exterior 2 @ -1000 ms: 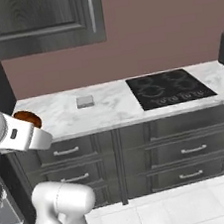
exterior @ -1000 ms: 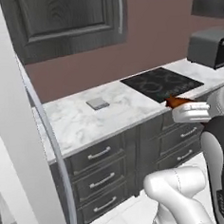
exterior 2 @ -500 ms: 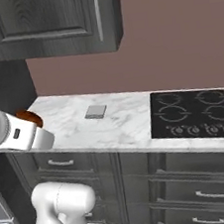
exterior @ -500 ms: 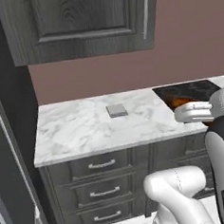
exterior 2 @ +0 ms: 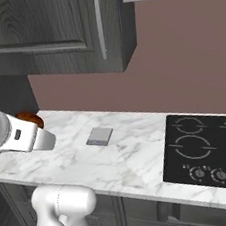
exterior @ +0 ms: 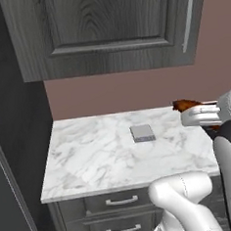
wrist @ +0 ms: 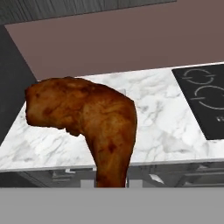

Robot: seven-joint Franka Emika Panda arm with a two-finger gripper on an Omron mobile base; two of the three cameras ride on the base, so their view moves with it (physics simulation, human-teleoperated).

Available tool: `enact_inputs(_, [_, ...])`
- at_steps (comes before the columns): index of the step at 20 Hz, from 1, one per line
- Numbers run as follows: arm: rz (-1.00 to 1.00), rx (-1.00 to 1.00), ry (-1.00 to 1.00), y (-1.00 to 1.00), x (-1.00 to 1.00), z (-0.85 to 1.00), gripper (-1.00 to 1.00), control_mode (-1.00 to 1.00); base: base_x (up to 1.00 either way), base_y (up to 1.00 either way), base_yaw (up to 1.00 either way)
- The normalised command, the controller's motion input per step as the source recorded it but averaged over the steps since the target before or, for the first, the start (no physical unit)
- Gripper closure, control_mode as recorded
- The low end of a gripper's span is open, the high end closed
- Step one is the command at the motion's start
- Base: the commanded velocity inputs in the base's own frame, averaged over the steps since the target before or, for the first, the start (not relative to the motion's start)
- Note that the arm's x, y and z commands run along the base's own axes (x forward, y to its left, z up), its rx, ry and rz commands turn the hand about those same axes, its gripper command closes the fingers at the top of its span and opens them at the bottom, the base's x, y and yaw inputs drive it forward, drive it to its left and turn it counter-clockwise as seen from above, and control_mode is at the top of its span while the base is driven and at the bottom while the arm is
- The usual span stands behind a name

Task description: Take the chicken drumstick from the fridge and place it on the digital scale on the counter by the fridge. Wait a few seconds for a reading, then move it to the plate on the dining counter.

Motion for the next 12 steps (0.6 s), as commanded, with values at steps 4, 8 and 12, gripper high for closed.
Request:
enact_inputs(4, [0.0,0.0,0.0,0.0,0.0,0.0,1.0,1.0,0.66,0.0,-0.03])
enact_inputs(8, [0.0,0.0,0.0,0.0,0.0,0.0,1.0,1.0,0.01,0.0,0.0])
enact_inputs(12, [0.0,0.0,0.0,0.0,0.0,0.0,1.0,1.0,0.0,0.0,0.0])
